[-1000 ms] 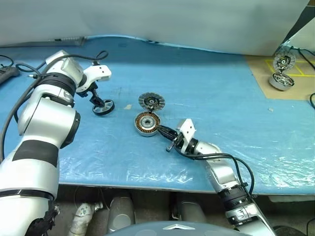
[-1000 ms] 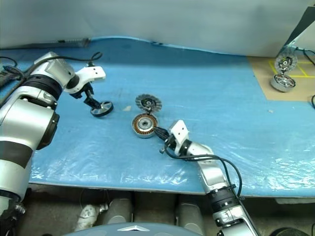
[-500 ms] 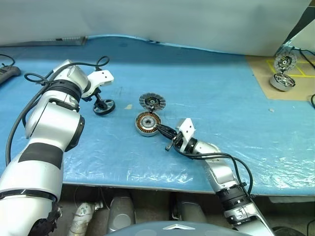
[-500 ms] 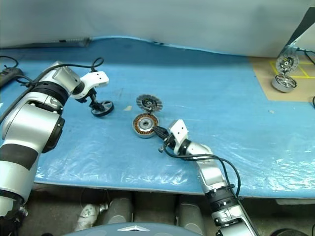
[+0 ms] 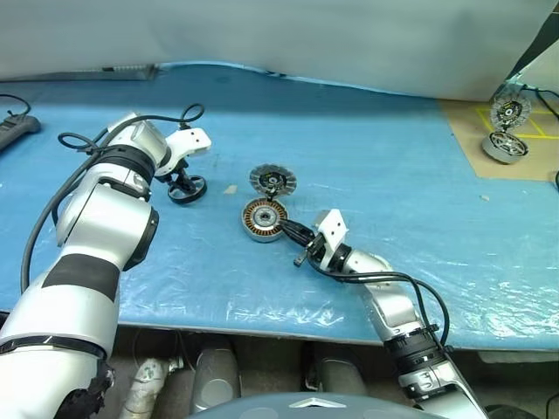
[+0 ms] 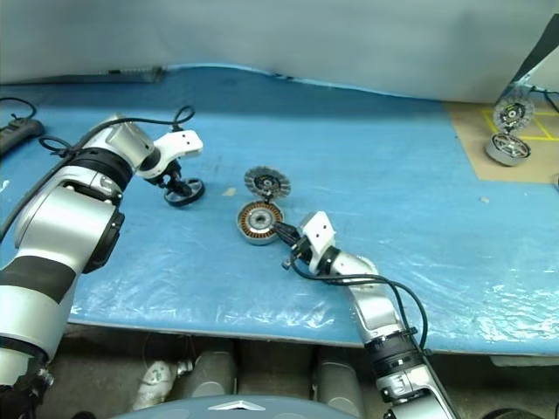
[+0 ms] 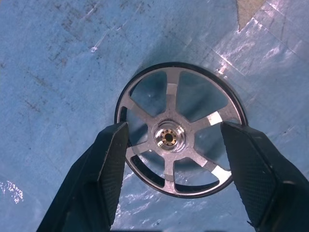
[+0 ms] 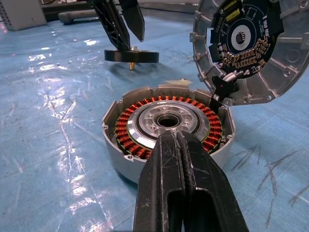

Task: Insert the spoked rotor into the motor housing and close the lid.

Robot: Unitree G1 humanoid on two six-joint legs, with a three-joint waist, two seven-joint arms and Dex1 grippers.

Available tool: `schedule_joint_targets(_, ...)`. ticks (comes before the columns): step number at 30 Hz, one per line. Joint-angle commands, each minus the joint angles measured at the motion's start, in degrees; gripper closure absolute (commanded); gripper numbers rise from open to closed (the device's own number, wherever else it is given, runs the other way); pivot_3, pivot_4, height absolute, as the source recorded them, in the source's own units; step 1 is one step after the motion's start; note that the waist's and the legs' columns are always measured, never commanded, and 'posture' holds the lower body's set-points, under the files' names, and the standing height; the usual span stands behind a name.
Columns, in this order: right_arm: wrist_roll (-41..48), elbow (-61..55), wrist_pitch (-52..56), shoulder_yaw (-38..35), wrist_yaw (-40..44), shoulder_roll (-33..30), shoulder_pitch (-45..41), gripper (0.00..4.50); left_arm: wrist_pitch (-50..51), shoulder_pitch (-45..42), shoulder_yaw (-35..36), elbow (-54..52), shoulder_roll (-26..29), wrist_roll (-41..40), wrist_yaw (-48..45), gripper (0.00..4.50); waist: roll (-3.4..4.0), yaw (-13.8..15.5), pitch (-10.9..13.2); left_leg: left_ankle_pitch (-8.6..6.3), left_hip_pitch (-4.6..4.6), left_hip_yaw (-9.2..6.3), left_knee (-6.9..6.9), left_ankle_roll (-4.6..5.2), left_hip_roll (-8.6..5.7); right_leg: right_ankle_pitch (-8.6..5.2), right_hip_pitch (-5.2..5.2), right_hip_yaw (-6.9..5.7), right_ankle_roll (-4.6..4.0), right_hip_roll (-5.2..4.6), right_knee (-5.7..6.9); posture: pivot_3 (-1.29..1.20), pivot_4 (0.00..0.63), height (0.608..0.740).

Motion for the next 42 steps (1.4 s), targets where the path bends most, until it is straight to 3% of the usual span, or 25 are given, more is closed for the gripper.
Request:
schedule_joint_targets(1,2.6,-5.2,0.2,-1.1,1.2,-0.3,0.6,4.50,0.3,0.4,1.2,0.0,0.0,-0.1,0.8,1.24,0.00,0.0,0.0,0.00,0.00,0.00,-0.01,0.00,0.00,0.00,0.00,0.00,0.01,0.00,-0.01,0.00,0.150,0.740)
schedule_joint_targets(13,1.8,-8.8,2.9,-1.5,0.0,-2.5,2.4,4.50,0.4,1.8,1.7,0.1,-0.6,0.4,2.6,1.24,-0.03,0.1,0.0,-0.01,-0.02,0.00,-0.07,-0.01,0.00,0.01,0.00,-0.02,0.01,0.00,-0.12,0.00,0.150,0.740)
schedule_joint_targets(19,0.7,-8.6,3.3,-1.5,-1.5,-2.8,2.3,4.50,0.2,1.8,1.7,0.1,-1.4,0.4,2.6,2.75,0.01,0.1,0.0,-0.01,0.05,0.00,-0.11,-0.01,-0.02,0.01,0.06,-0.02,0.01,-0.01,-0.13,0.00,0.150,0.740)
schedule_joint_targets(23,0.3,-8.0,3.1,-1.6,-2.0,-3.0,2.2,4.50,0.2,1.9,1.7,0.1,-1.5,0.5,2.4,3.09,0.01,0.3,0.0,-0.01,0.23,0.01,-0.10,-0.01,-0.03,-0.11,0.24,-0.01,-0.18,-0.05,-0.15,0.00,0.150,0.740)
schedule_joint_targets(30,2.3,-12.8,4.7,-2.9,-1.9,-4.0,3.6,4.50,-2.2,0.1,1.4,-0.2,1.5,1.0,-0.4,3.13,0.01,0.2,0.0,0.02,0.22,0.02,-0.08,0.03,-0.03,-0.10,0.24,0.00,-0.16,-0.05,-0.23,0.00,0.150,0.740)
schedule_joint_targets(42,5.1,-17.7,5.5,-4.7,-0.7,-6.0,8.4,4.50,-8.9,-4.7,1.2,-3.7,6.6,-0.3,-18.2,3.13,-0.15,0.2,0.5,0.01,0.05,0.01,-0.34,0.02,-0.02,0.00,0.09,-0.06,0.02,-0.03,-0.35,0.00,0.150,0.740)
